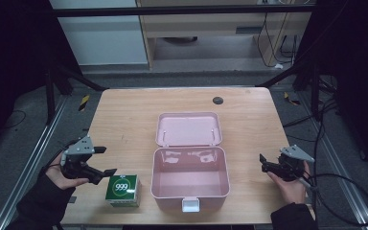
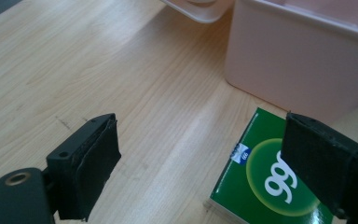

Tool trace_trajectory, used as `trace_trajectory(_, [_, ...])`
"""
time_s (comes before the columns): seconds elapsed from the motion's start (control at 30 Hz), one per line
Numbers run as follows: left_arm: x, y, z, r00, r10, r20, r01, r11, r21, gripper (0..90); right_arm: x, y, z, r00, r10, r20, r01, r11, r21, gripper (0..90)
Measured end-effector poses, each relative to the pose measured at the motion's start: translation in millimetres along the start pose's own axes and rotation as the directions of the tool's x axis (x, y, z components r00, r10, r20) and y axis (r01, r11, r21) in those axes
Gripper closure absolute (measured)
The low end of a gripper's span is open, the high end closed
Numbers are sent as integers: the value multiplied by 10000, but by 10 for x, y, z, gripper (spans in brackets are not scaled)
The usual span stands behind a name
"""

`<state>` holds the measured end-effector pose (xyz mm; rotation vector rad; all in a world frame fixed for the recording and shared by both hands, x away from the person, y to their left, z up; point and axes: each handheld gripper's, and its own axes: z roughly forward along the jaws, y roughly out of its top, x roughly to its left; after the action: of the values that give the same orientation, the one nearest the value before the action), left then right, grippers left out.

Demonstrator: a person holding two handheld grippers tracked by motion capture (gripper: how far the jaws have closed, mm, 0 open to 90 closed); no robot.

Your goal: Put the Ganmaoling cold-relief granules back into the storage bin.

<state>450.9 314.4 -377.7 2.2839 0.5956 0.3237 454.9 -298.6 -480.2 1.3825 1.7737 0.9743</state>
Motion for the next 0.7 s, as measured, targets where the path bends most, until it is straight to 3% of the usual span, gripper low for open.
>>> trace_trajectory(0.23, [-52,24,0,9964,664,536,-690,9965,481,105,-5,-14,14,10000,-43,-19,43,9999,121,68])
trace_trajectory(0.43, [-101,51,25,9874,1220,1003,-1310,9874,884,110,0,-17,20,9999,-41,-103,43,9998,183,63])
trace_trajectory(0.7, [-157,42,60,9744,1673,1499,-1872,9737,1297,101,2,-24,28,9996,-199,-182,204,9994,285,55])
